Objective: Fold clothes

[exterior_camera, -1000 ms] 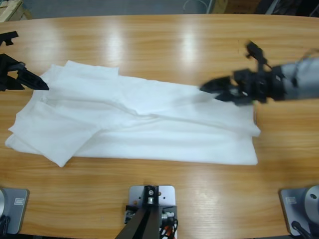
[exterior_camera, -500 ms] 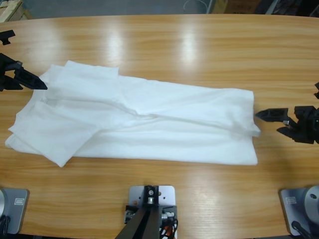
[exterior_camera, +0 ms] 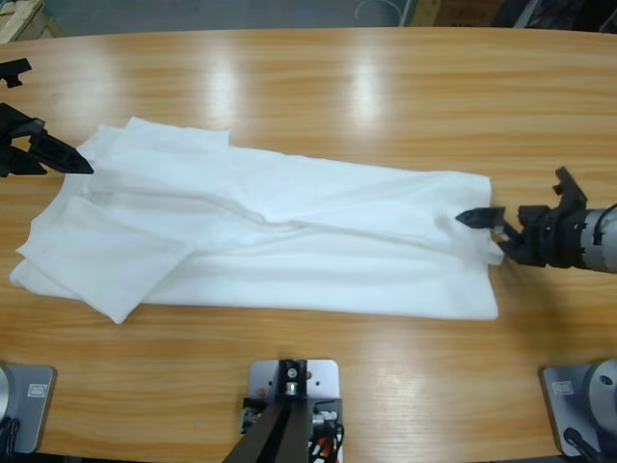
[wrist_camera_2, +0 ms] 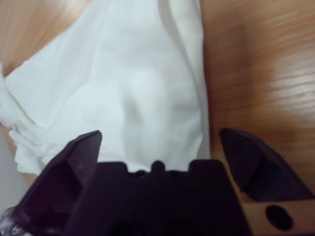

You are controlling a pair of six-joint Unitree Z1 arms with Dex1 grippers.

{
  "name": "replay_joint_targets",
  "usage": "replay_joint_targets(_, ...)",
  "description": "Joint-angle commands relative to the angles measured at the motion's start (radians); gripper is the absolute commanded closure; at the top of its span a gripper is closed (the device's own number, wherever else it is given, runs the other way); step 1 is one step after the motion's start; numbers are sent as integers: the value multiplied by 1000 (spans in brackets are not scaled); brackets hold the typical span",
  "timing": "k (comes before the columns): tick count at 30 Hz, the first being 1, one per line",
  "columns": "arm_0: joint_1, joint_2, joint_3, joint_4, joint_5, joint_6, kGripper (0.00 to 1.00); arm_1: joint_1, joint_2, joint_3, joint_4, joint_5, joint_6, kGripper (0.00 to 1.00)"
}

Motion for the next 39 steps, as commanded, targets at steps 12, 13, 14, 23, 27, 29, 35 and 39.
replay_joint_targets(12,6,56,26,-14,-12,1,23,79,203,73,-168,73,43,765)
replay_joint_targets(13,6,55,26,-14,-12,2,23,79,197,76,-167,75,43,904)
replay_joint_targets(14,6,56,26,-14,-12,1,23,79,194,79,-167,75,42,949)
replay_joint_targets(23,6,59,25,-14,-12,3,23,79,185,75,-168,80,27,1000)
replay_joint_targets(27,6,59,23,-14,-12,3,23,41,172,25,-102,132,-15,1000)
replay_joint_targets(29,6,59,24,-14,-12,3,23,0,151,-34,-14,140,-57,1000)
replay_joint_targets(35,6,74,22,-14,-12,3,23,-217,115,-184,199,180,-223,1000)
replay_joint_targets(39,6,79,19,-14,-12,3,23,-303,159,-318,329,185,-319,1000)
